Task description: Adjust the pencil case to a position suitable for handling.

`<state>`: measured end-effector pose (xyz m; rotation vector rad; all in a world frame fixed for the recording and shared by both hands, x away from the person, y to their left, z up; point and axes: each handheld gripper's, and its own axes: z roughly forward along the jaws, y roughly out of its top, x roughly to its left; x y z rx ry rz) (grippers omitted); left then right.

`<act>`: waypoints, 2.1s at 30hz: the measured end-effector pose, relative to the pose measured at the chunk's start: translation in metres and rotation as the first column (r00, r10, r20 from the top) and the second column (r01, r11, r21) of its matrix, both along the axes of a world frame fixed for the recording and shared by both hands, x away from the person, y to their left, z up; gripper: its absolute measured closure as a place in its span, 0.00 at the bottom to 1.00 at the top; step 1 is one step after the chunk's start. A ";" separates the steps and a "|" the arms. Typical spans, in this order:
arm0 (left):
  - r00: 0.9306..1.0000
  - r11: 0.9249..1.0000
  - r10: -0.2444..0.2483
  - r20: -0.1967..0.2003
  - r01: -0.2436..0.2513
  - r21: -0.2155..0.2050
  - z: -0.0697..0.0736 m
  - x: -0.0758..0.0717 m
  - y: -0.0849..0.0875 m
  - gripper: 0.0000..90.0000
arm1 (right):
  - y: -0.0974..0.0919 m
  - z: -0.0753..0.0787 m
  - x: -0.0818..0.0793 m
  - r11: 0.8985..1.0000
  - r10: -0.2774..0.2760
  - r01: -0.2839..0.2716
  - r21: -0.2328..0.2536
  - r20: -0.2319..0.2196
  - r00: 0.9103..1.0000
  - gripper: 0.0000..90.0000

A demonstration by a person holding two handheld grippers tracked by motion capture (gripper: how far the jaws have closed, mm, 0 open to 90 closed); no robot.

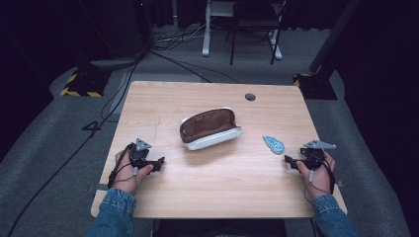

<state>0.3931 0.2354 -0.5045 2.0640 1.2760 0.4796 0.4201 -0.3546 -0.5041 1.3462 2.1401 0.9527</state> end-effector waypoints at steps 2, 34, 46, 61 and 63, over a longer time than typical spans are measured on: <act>1.000 1.000 0.003 -0.009 -0.003 -0.008 0.001 0.001 0.001 0.18 | 0.000 0.000 0.000 1.000 0.001 -0.001 -0.001 0.001 1.000 0.21; 0.992 0.994 -0.037 0.124 0.049 -0.097 0.062 0.010 -0.008 0.27 | 0.000 0.000 -0.001 1.000 0.004 -0.004 0.001 0.001 1.000 0.21; 0.983 0.988 -0.049 0.176 0.074 -0.137 0.078 0.025 -0.020 0.28 | 0.000 0.000 -0.001 1.000 0.005 -0.005 0.002 0.001 1.000 0.21; 0.977 0.984 -0.060 0.205 0.092 -0.150 0.083 0.049 -0.041 0.28 | 0.000 0.000 -0.001 1.000 0.014 -0.014 0.002 0.005 1.000 0.23; 0.975 0.984 -0.057 0.216 0.091 -0.154 0.083 0.052 -0.043 0.28 | 0.000 0.000 -0.001 1.000 0.014 -0.014 0.002 0.005 1.000 0.23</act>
